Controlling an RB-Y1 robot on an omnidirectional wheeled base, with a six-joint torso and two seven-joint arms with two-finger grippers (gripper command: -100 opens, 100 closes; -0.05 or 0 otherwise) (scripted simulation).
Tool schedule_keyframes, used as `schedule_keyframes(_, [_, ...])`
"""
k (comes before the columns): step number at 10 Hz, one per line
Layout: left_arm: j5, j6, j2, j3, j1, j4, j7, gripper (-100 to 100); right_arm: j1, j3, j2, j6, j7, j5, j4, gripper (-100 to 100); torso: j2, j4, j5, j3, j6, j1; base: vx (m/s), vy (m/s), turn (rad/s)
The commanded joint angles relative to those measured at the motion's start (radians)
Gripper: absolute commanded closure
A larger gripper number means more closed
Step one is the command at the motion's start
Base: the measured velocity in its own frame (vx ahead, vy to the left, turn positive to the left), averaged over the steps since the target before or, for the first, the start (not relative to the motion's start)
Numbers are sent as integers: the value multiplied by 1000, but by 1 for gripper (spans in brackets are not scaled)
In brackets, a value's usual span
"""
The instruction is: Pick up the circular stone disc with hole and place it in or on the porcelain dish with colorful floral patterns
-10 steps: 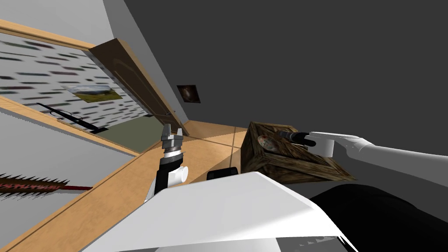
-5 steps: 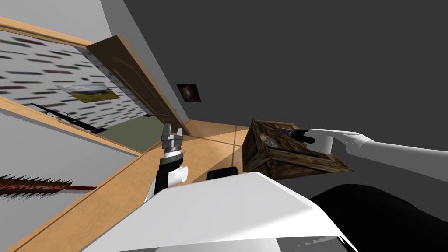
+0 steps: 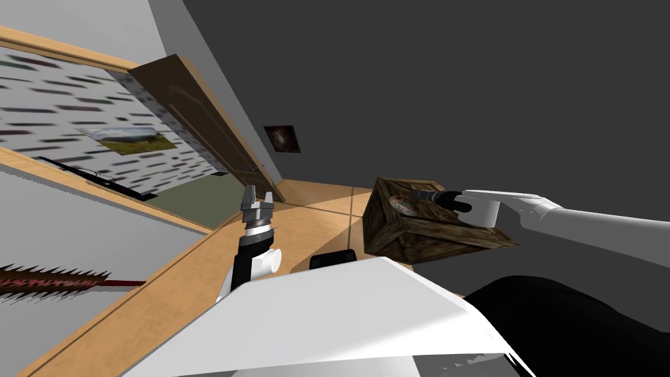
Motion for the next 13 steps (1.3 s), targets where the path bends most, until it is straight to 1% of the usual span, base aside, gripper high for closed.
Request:
schedule_keyframes(1, [0, 0, 0, 0, 0, 0, 0, 0, -28, 20, -6, -2, 14, -3, 4, 100, 0, 0, 0, 0, 0, 0, -64, 74, -28])
schedule_keyframes(2, [0, 0, 0, 0, 0, 0, 0, 0, -17, -5, -14, 3, 40, -9, -10, 100, 0, 0, 0, 0, 0, 0, -75, 85, -48])
schedule_keyframes(3, [0, 0, 0, 0, 0, 0, 0, 0, -11, -17, -18, 5, 52, -12, -17, 100, 1, 0, 0, 0, 0, 1, -79, 120, -55])
schedule_keyframes(4, [0, 0, 0, 0, 0, 0, 0, 0, -5, -17, -16, 6, 40, -12, -16, 100, 1, 0, 1, 1, -1, 3, -33, 58, -14])
schedule_keyframes(5, [0, 0, 0, 0, 0, 0, 0, 0, -3, -19, -16, 7, 44, -13, -18, -100, -1, 0, 1, 0, -1, 0, -6, 11, -1])
schedule_keyframes(9, [0, 0, 0, 0, 0, 0, 0, 0, -3, -19, -16, 6, 43, -13, -18, -100, -4, -1, 0, -2, -1, -5, 0, 0, 0])
schedule_keyframes(10, [0, 0, 0, 0, 0, 0, 0, 0, -3, -19, -16, 6, 43, -13, -18, 0, -5, -1, 0, -3, -1, -5, 0, 0, 0])
schedule_keyframes(11, [0, 0, 0, 0, 0, 0, 0, 0, 5, -37, -66, 19, 26, -38, -39, -100, -5, -1, 0, -3, -1, -6, -5, -28, -164])
schedule_keyframes(12, [0, 0, 0, 0, 0, 0, 0, 0, 9, -46, -93, 25, 17, -50, -50, -100, -5, -1, 0, -2, -1, -7, -2, -42, -128])
schedule_keyframes(13, [0, 0, 0, 0, 0, 0, 0, 0, 9, -46, -93, 25, 17, -50, -50, -100, -5, -1, -1, -3, -1, -8, 4, -35, -15])
